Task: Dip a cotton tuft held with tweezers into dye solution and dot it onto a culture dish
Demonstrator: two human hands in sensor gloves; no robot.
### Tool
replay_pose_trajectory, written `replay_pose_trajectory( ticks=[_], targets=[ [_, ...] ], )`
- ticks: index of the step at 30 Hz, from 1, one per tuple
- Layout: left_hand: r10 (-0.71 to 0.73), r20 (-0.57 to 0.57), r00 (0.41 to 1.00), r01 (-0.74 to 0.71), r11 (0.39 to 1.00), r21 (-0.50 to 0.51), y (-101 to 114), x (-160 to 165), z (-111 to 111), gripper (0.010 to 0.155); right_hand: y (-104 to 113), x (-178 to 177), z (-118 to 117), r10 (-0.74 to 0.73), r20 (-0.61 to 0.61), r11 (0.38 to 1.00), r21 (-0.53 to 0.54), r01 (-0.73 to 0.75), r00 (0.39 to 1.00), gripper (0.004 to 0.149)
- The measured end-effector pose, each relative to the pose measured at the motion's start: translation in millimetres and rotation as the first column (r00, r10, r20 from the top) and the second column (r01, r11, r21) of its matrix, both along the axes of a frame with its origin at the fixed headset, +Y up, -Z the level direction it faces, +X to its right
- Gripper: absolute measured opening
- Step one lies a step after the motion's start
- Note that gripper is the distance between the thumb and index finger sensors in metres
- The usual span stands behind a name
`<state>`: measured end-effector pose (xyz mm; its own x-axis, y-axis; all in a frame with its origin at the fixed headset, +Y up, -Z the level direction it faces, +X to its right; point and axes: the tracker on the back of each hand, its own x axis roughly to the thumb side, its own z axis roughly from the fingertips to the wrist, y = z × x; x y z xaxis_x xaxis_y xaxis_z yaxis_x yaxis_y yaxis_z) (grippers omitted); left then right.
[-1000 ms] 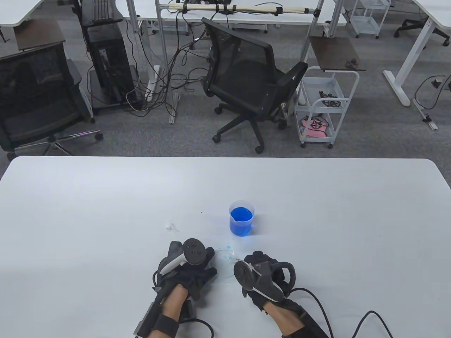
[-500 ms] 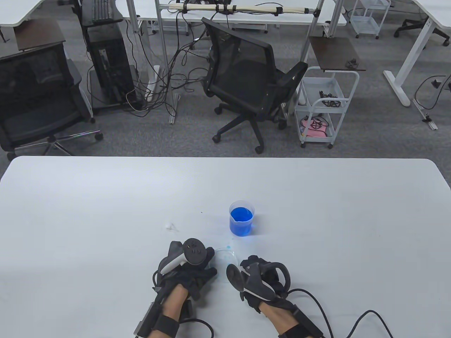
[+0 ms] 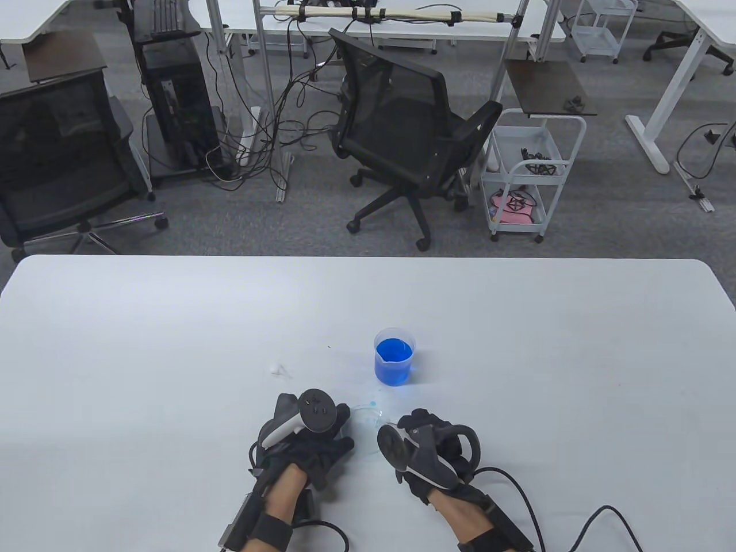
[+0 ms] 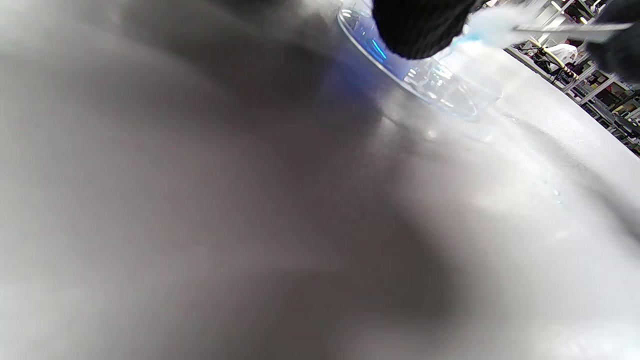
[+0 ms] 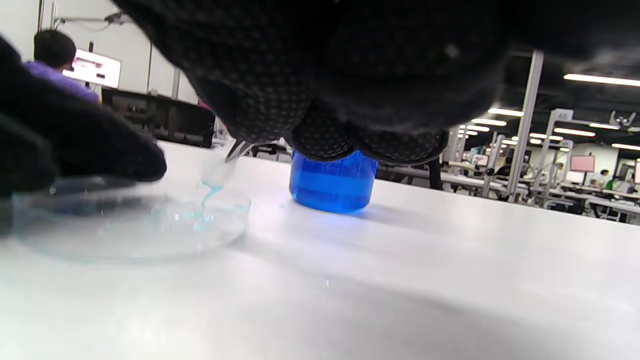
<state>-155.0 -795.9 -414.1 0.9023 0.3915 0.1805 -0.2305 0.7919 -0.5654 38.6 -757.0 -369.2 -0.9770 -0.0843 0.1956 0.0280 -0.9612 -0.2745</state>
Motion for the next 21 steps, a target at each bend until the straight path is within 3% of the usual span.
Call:
replay_pose_trajectory(
  ticks=[8, 17, 21],
  targets=[
    [0.002, 0.001, 1.000, -0.002, 1.000, 0.001, -0.1, 0.2, 0.2, 0.069, -10.3, -6.7, -2.4, 0.055, -0.017, 0.998, -0.005, -0.055, 0.998, 0.040],
    [0.004, 0.003, 1.000, -0.004, 1.000, 0.002, -0.3, 0.1, 0.5, 0.069, 14.4, 5.0, -0.5, -0.068, 0.014, 0.993, 0.093, 0.066, 0.998, 0.040],
    [0.004, 0.003, 1.000, -0.004, 1.000, 0.002, -0.3, 0.1, 0.5, 0.069, 8.7, 2.5, -4.5, -0.040, 0.017, 0.997, 0.070, 0.039, 0.999, 0.040]
  ],
)
